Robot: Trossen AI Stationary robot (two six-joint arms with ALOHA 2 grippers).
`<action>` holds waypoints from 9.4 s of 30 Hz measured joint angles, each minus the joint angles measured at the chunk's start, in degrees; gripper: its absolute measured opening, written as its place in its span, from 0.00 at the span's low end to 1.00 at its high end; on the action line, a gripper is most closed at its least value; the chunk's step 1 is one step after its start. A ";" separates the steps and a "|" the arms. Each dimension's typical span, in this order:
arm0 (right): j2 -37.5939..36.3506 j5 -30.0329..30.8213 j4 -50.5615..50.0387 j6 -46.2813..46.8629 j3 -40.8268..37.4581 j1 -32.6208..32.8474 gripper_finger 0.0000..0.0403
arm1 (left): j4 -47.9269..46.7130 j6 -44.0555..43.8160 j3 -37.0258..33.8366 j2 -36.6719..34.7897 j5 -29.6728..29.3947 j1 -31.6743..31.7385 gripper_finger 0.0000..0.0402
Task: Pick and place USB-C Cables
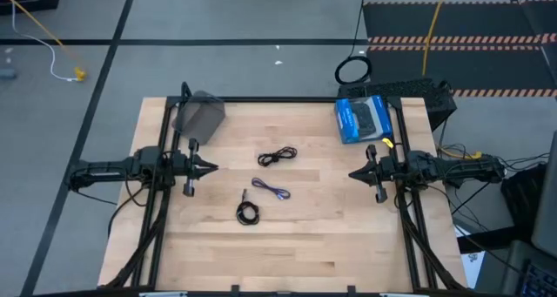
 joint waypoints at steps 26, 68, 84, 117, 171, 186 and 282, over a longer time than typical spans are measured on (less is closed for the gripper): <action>0.02 -0.02 0.00 0.00 -0.02 0.00 0.00 | 0.02 -0.01 0.02 0.00 -0.01 0.00 0.08; 0.00 -0.02 0.29 0.02 0.00 0.02 0.00 | 7.16 -4.97 0.41 0.02 0.41 0.00 0.08; 0.02 0.07 3.39 3.45 0.00 0.02 0.00 | -13.05 -4.60 30.27 10.34 0.70 0.00 0.08; 5.45 10.41 2.97 12.75 13.97 0.02 0.00 | -53.56 5.05 77.53 40.19 0.92 0.00 0.08; 58.49 10.74 -16.37 10.49 52.81 8.42 0.00 | -54.82 -8.87 77.50 72.99 -10.14 -23.16 0.09; 58.51 12.07 -19.10 10.27 51.67 10.30 0.00 | -54.80 -16.79 77.50 98.96 -10.47 -29.74 0.41; 58.49 12.05 -16.81 7.42 49.13 10.91 0.00 | -66.70 -11.22 72.76 70.12 -27.58 21.63 0.14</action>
